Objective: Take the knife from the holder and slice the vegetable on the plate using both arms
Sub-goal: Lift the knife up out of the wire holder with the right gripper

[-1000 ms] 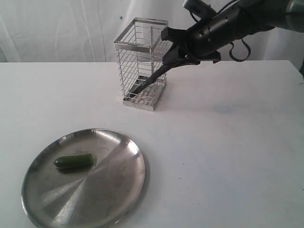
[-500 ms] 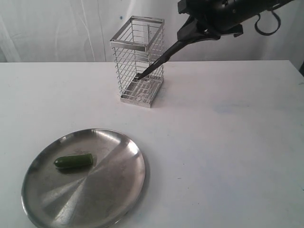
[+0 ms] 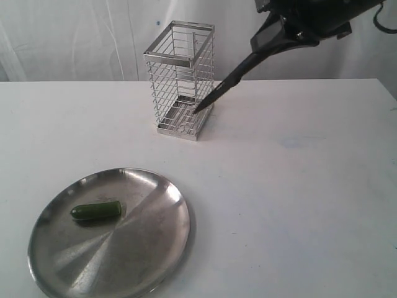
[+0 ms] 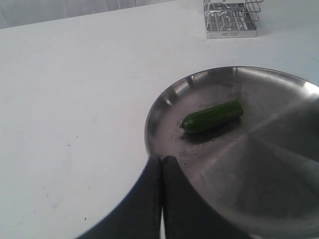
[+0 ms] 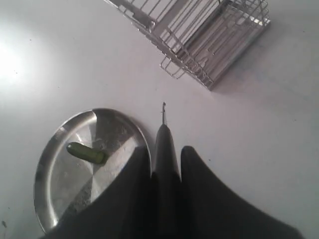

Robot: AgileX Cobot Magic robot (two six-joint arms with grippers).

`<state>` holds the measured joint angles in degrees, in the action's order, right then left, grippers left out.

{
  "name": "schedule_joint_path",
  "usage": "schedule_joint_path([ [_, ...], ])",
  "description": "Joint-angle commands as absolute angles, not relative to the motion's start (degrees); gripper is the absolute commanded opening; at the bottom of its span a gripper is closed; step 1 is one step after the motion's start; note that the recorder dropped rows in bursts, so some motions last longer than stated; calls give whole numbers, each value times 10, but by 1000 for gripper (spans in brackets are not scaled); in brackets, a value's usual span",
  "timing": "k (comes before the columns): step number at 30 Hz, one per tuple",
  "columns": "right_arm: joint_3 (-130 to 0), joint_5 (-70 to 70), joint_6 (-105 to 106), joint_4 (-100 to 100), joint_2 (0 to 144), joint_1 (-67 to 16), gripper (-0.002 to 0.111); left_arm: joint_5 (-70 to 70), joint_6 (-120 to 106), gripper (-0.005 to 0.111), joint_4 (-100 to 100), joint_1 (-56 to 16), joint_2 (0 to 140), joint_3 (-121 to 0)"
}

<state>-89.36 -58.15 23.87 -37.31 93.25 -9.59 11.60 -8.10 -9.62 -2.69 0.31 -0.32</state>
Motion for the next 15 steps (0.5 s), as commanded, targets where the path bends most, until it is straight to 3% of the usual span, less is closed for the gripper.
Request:
schedule_joint_path([
  [1,-808,-551,284,-371,828,-94,0,117,-77,0,-98,-27,0,0],
  [6,-693,-488,334,-366,697,-123,0,117,-77,0,-98,-27,0,0],
  [15,-459,-227,399,-374,463,-242,0,117,-77,0,-98,-27,0,0],
])
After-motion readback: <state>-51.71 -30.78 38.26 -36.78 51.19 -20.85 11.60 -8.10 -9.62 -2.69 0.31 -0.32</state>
